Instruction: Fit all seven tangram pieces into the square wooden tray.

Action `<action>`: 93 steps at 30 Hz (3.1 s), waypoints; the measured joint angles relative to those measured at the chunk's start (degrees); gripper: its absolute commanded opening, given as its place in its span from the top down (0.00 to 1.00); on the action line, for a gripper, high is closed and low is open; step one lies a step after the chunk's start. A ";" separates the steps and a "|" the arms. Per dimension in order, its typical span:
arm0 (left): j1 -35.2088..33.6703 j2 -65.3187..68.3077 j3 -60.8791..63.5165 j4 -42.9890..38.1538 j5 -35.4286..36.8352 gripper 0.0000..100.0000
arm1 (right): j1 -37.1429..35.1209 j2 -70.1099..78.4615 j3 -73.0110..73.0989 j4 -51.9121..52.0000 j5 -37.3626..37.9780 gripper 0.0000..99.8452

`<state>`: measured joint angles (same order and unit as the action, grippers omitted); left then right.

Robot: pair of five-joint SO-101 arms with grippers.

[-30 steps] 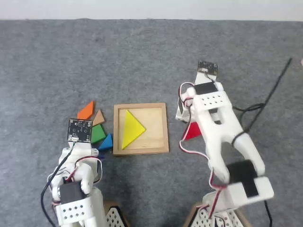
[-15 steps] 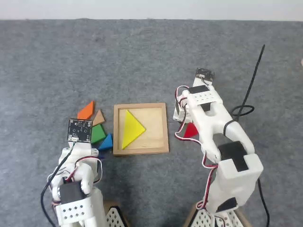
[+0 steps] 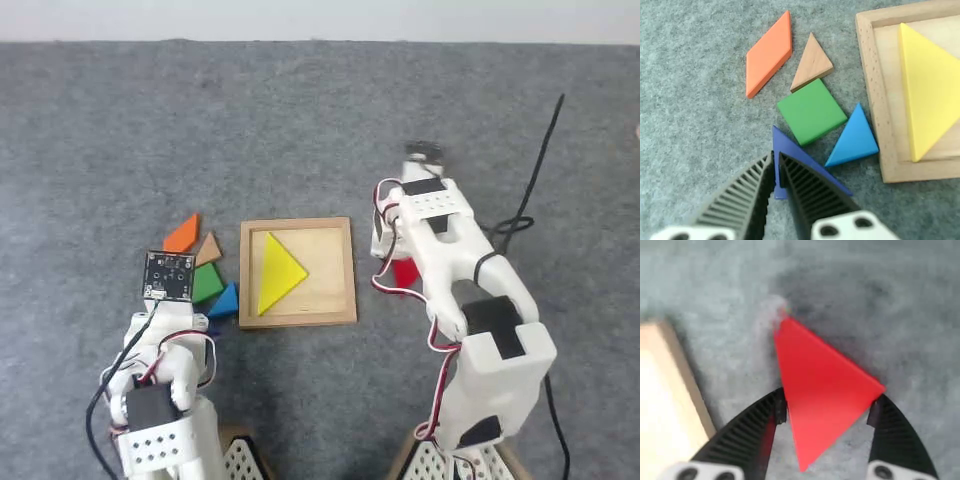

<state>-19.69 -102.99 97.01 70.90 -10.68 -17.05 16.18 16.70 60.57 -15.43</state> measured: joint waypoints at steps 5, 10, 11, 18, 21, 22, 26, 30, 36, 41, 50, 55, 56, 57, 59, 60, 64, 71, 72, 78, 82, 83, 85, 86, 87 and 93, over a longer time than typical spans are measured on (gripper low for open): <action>0.00 0.00 0.00 0.00 0.00 0.98 | 0.00 0.00 0.00 0.09 21.27 0.75; 0.00 0.00 0.00 0.00 0.00 0.98 | 0.00 0.00 0.00 1.49 28.92 0.75; 0.00 0.00 0.00 0.00 0.00 0.98 | 0.00 0.00 0.00 1.93 30.33 0.75; 0.00 0.00 0.00 0.00 0.00 0.98 | 0.35 0.00 -0.09 4.66 34.11 0.56; 0.00 0.00 0.00 0.00 0.00 0.98 | 1.76 0.09 -0.09 5.27 36.57 0.54; 0.00 0.00 0.00 0.00 0.00 0.98 | 2.29 0.09 -0.35 5.27 37.19 0.54; 0.00 0.00 0.00 0.00 0.00 0.98 | 3.87 0.35 -3.16 5.54 38.95 0.54; 0.00 0.00 0.00 0.00 0.00 0.98 | 2.11 0.62 -4.84 5.63 43.69 0.54; 0.00 0.00 0.00 0.00 0.00 0.98 | 2.02 5.63 -6.59 3.69 50.46 0.54; 0.00 0.00 0.00 0.00 0.00 0.98 | 1.85 7.12 -7.38 2.73 54.77 0.54; 0.00 0.00 0.00 0.00 0.00 0.98 | 1.85 7.30 -8.18 5.19 51.78 0.56; 0.00 0.00 0.00 0.00 0.00 0.98 | 1.85 7.38 -8.26 5.63 50.99 0.58; 0.00 0.00 0.00 0.00 0.00 0.98 | 1.85 7.38 -8.26 5.63 50.81 0.58; 0.00 0.00 0.00 0.00 0.00 0.98 | 1.85 7.38 -8.26 5.63 50.81 0.58; 0.00 0.00 0.00 0.00 0.00 0.98 | 1.85 7.38 -8.26 5.63 50.64 0.58; 0.00 0.00 0.00 0.00 0.00 0.98 | 1.85 7.38 -8.26 5.63 50.64 0.59; 0.00 0.00 0.00 0.00 0.00 0.98 | 1.85 7.38 -8.44 6.42 50.29 0.70; 0.00 0.00 0.00 0.00 0.00 0.98 | 2.20 7.38 -9.05 7.56 50.29 0.74; 0.00 0.00 0.00 0.00 0.00 0.98 | 2.20 7.38 -9.05 7.56 50.29 0.74; 0.00 0.00 0.00 0.00 0.00 0.98 | 2.20 7.38 -9.05 7.74 47.38 0.74; 0.00 0.00 0.00 0.00 0.00 0.98 | 2.20 7.38 -9.76 8.53 45.63 0.74; 0.00 0.00 0.00 0.00 0.00 0.98 | 2.20 7.38 -10.37 9.32 45.36 0.74; 0.00 0.00 0.00 0.00 0.00 0.98 | 2.20 7.03 -11.34 11.52 45.10 0.74; 0.00 0.00 0.00 0.00 0.00 0.98 | 2.20 6.86 -12.04 12.57 45.01 0.74; 0.00 0.00 0.00 0.00 0.00 0.98 | 2.11 6.42 -12.92 13.80 45.01 0.74; 0.00 0.00 0.00 0.00 0.00 0.98 | 2.11 5.89 -17.05 16.88 44.92 0.74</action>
<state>-19.69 -102.99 97.01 70.90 -10.68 -14.95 22.07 -0.35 77.45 29.49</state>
